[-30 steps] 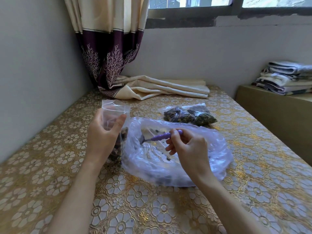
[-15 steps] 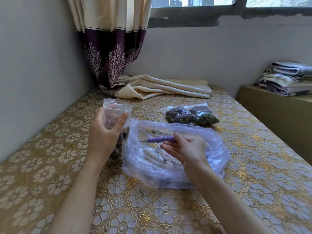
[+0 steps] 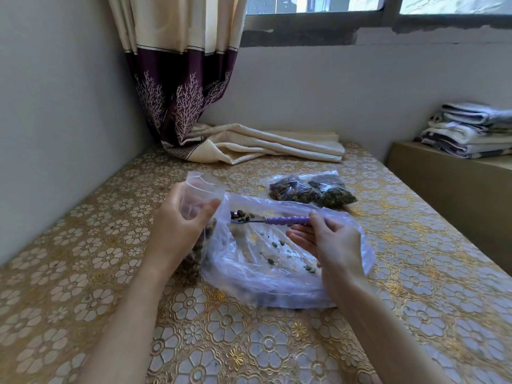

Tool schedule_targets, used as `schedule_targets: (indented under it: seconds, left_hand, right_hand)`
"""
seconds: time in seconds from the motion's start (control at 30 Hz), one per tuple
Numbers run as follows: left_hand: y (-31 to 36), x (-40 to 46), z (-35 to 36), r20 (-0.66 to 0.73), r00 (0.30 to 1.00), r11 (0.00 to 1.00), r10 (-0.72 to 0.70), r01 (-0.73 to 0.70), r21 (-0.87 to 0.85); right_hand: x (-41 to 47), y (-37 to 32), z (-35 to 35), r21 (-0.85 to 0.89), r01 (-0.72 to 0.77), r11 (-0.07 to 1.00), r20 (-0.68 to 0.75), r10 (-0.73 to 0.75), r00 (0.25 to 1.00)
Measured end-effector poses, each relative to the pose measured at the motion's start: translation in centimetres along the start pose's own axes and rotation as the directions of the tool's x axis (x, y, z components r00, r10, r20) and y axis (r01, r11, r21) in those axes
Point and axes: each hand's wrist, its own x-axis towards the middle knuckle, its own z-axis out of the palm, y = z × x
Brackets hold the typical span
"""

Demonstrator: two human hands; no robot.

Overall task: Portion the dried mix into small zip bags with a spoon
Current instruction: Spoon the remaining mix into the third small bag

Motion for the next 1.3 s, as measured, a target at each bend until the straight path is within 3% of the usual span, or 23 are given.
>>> schedule_targets:
  seconds: [0.2, 0.37, 0.6, 0.77, 0.9, 1.03, 1.17, 1.3]
  left_hand:
    - [-0.1, -0.1, 0.5, 0.066, 0.998, 0.995, -0.007, 0.001, 0.097]
    - [-0.2, -0.2, 0.9, 0.112, 0.992, 0.995, -0.06, 0.051, 0.083]
    - [0.2, -0.4, 1.2, 0.144, 0.987, 0.997, -0.073, 0.069, 0.033]
    - [0.1, -0.4, 1.0, 0.117, 0.988, 0.992, -0.105, 0.112, -0.055]
    - [0.2, -0.3, 0.9, 0.095, 0.99, 0.991, -0.104, 0.111, -0.07]
    - [0.1, -0.2, 0.6, 0.061, 0.995, 0.992, -0.085, 0.09, -0.088]
    - [0.1, -0.1, 0.2, 0.001, 0.998, 0.996, -0.07, 0.07, -0.054]
    - [0.3, 0.1, -0.3, -0.076, 0.995, 0.993, -0.061, 0.053, -0.106]
  right_hand:
    - [-0.5, -1.3, -0.6, 0.04, 0.142, 0.989, -0.02, -0.142, 0.99]
    - [-1.0, -2.2, -0.4, 0.124, 0.258, 0.958, 0.004, -0.261, 0.965]
    - [-1.8, -1.8, 0.3, -0.007, 0.462, 0.887, 0.229, -0.448, 0.864]
    - [-1.9, -1.4, 0.5, -0.059, 0.547, 0.835, 0.386, -0.486, 0.784]
    - [-1.7, -1.6, 0.3, -0.009, 0.532, 0.847, 0.34, -0.498, 0.798]
    - [-1.1, -1.9, -0.2, 0.025, 0.492, 0.871, 0.179, -0.488, 0.854]
    - [-0.7, -1.8, -0.9, -0.119, 0.551, 0.826, 0.096, -0.543, 0.834]
    - [-0.8, -1.6, -1.0, -0.268, 0.588, 0.763, 0.133, -0.576, 0.807]
